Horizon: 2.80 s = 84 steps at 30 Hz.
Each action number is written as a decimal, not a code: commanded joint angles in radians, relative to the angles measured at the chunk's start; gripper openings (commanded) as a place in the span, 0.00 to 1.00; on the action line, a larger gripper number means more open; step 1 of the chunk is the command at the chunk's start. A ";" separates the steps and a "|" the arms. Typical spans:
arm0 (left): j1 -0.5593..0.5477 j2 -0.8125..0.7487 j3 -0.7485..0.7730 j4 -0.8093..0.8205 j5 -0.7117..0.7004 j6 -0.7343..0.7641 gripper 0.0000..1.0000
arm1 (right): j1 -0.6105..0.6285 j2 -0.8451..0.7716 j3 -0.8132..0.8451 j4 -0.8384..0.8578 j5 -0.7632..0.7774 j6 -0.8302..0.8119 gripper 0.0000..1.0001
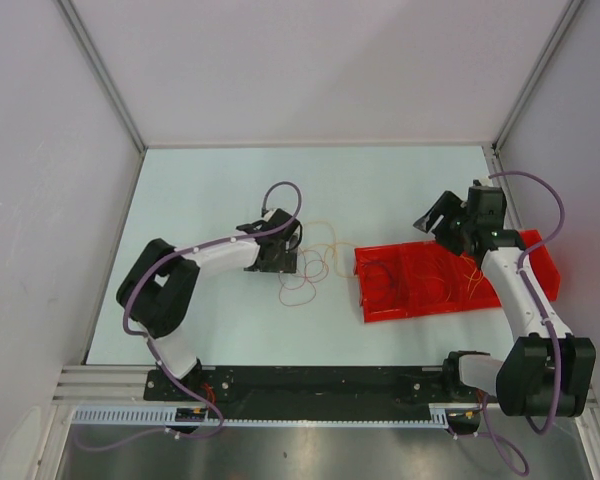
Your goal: Untangle the cables
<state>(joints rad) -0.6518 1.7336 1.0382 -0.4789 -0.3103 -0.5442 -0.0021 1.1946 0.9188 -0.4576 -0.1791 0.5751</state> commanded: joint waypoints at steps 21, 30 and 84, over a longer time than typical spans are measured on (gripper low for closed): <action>0.133 0.063 0.080 0.117 0.129 -0.008 0.60 | -0.021 0.023 0.034 0.030 -0.049 -0.024 0.75; 0.142 0.090 0.091 0.092 0.131 -0.028 0.26 | -0.021 0.014 0.034 0.014 -0.048 -0.032 0.75; -0.043 -0.184 1.131 -0.382 0.463 0.184 0.00 | 0.027 -0.338 0.095 0.517 -0.737 0.175 0.77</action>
<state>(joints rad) -0.6857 1.5036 2.0804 -0.8574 -0.0177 -0.3725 0.0704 0.9024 0.9615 0.0162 -0.9058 0.7147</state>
